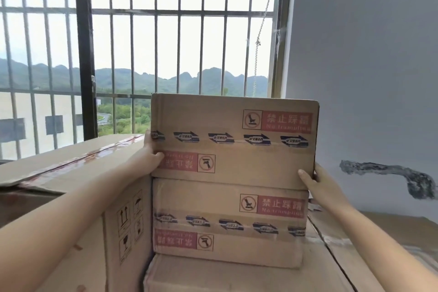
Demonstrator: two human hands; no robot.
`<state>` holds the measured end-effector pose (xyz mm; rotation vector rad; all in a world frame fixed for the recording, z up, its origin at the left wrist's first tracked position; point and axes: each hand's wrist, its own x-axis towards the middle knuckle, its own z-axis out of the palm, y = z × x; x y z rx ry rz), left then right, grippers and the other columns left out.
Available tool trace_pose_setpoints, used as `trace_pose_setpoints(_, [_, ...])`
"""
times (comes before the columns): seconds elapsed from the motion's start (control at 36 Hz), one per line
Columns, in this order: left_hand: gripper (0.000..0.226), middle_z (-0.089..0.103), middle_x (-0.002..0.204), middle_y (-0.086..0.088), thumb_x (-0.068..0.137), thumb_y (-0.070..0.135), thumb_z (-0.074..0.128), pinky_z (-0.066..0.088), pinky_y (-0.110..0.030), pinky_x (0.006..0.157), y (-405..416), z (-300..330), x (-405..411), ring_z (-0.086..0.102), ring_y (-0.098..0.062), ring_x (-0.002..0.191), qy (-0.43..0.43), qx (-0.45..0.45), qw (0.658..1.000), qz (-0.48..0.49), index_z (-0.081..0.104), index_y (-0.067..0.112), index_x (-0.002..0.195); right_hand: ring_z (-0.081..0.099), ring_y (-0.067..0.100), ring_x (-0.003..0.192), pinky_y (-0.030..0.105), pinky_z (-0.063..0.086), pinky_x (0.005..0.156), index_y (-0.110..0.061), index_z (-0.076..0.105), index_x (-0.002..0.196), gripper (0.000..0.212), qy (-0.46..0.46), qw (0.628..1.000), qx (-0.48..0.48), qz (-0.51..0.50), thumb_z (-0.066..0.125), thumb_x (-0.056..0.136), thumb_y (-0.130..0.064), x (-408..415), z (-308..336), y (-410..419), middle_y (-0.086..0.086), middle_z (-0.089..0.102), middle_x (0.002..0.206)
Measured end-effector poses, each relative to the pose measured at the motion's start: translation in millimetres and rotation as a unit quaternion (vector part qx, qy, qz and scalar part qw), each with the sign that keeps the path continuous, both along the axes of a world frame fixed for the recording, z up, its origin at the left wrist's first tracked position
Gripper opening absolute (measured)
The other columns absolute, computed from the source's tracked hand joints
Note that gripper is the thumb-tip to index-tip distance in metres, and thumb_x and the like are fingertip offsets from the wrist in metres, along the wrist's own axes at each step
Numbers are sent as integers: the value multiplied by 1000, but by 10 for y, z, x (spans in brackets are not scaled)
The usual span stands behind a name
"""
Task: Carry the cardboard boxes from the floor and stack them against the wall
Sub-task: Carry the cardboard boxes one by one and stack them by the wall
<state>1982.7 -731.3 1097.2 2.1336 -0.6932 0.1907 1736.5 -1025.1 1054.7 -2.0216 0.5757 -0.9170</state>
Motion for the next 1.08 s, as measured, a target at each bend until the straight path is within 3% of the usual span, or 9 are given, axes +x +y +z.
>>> trace_pose_setpoints(0.08, [76, 45, 140, -21, 96, 12, 43, 39, -34, 91, 67, 20, -95, 51, -36, 118, -34, -8, 999, 15, -8, 21, 152, 38, 21, 135, 41, 36, 107, -22, 22, 151, 63, 47, 998, -36, -24, 50, 96, -38, -105, -15, 28, 0, 37, 151])
trace_pose_setpoints(0.17, [74, 22, 156, -15, 96, 11, 46, 26, -43, 111, 167, 45, -281, 26, -30, 141, -175, -43, 984, 16, -1, 23, 152, 18, 18, 146, 39, 20, 116, -22, 5, 154, 77, 54, 993, -98, -36, 49, 95, -43, -293, 26, 124, 0, 15, 160])
trace_pose_setpoints(0.28, [75, 24, 156, -2, 94, 11, 50, 25, -34, 110, 244, -16, -789, 24, -10, 138, -269, -71, 958, -75, 5, 34, 149, 25, 9, 141, 38, 28, 114, -34, 13, 151, 73, 3, 982, -191, 4, 47, 90, -54, -630, 107, 357, -14, 25, 152])
trace_pose_setpoints(0.36, [71, 33, 150, 10, 91, 33, 48, 33, -29, 105, 280, -277, -1184, 37, -2, 129, -264, -64, 951, -145, 6, 50, 145, 30, -5, 135, 30, 33, 109, -58, 15, 136, 66, -11, 979, -194, 58, 41, 77, -73, -891, 19, 557, -28, 30, 142])
trace_pose_setpoints(0.5, [66, 37, 143, 26, 85, 43, 39, 35, -20, 106, 361, -1006, -1699, 38, 2, 132, -178, -87, 957, -212, 9, 57, 142, 32, -21, 126, 18, 32, 103, -64, 22, 130, 63, 2, 987, -125, 102, 46, 73, -69, -1283, -506, 857, -46, 32, 132])
trace_pose_setpoints(0.61, [62, 46, 137, 21, 88, 35, 41, 37, -19, 105, 511, -1669, -2050, 44, -4, 130, -104, -119, 959, -234, 19, 49, 144, 37, -17, 126, 11, 37, 95, -59, 24, 135, 55, 26, 994, -32, 98, 53, 89, -54, -1684, -1122, 1075, -38, 38, 136])
trace_pose_setpoints(0.72, [47, 55, 126, 21, 84, 42, 45, 40, -15, 100, 725, -2323, -2400, 51, -4, 122, 16, -124, 964, -233, 36, 57, 127, 46, -14, 119, 0, 40, 84, -56, 30, 129, 54, 43, 995, 89, 31, 49, 80, -50, -2198, -1753, 1338, -33, 49, 129])
trace_pose_setpoints(0.86, [29, 56, 118, 28, 89, 50, 48, 41, -8, 92, 866, -2914, -2692, 53, 5, 114, 147, -38, 961, -229, 41, 68, 110, 56, -9, 109, 5, 44, 84, -52, 42, 123, 72, 57, 971, 221, -66, 51, 60, -86, -2792, -2522, 1715, -28, 60, 118])
trace_pose_setpoints(1.08, [38, 64, 102, 11, 85, 30, 48, 42, -2, 79, 853, -3464, -3113, 58, 6, 100, 308, 80, 902, -292, 44, 37, 121, 63, 2, 101, 30, 55, 79, -75, 45, 108, 63, 96, 904, 340, -241, 47, 48, -96, -3412, -3354, 2838, -27, 62, 112])
